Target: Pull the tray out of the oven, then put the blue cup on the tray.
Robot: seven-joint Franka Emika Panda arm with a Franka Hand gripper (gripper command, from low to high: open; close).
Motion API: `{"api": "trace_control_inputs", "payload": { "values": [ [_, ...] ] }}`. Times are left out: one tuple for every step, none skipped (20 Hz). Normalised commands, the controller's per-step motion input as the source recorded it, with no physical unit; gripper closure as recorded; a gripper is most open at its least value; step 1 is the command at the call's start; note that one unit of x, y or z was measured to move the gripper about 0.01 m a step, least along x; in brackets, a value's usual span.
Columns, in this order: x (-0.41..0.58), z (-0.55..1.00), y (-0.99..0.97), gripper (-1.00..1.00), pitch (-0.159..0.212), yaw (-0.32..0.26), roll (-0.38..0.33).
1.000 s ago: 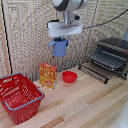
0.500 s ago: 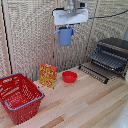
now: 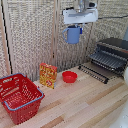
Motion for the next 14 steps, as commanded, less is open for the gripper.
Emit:
{"api": "trace_control_inputs", "payload": {
  "values": [
    [0.143, 0.15, -0.93, 1.0, 0.0, -0.093, 0.0],
    [0.143, 0.16, -0.95, 1.0, 0.0, -0.085, 0.0],
    [0.134, 0.17, -0.97, 1.0, 0.0, -0.08, 0.0],
    [0.129, 0.19, -0.98, 1.0, 0.0, -0.077, 0.0],
    [0.117, 0.2, -0.99, 1.0, 0.004, -0.075, 0.0],
    [0.109, 0.21, -0.99, 1.0, 0.008, -0.075, 0.0],
    [0.109, 0.2, -0.98, 1.0, 0.008, -0.075, 0.0],
    [0.109, 0.19, -0.98, 1.0, 0.004, -0.075, 0.0],
    [0.106, 0.18, -0.98, 1.0, 0.0, -0.076, 0.0],
    [0.106, 0.16, -0.98, 1.0, 0.0, -0.076, 0.0],
    [0.106, 0.14, -0.98, 1.0, 0.0, -0.077, 0.0],
    [0.106, 0.13, -0.98, 1.0, 0.0, -0.077, 0.0],
    [0.109, 0.1, -0.99, 1.0, 0.0, -0.076, 0.0],
    [0.111, 0.1, -0.99, 1.0, 0.0, -0.073, 0.0]
  ]
}}
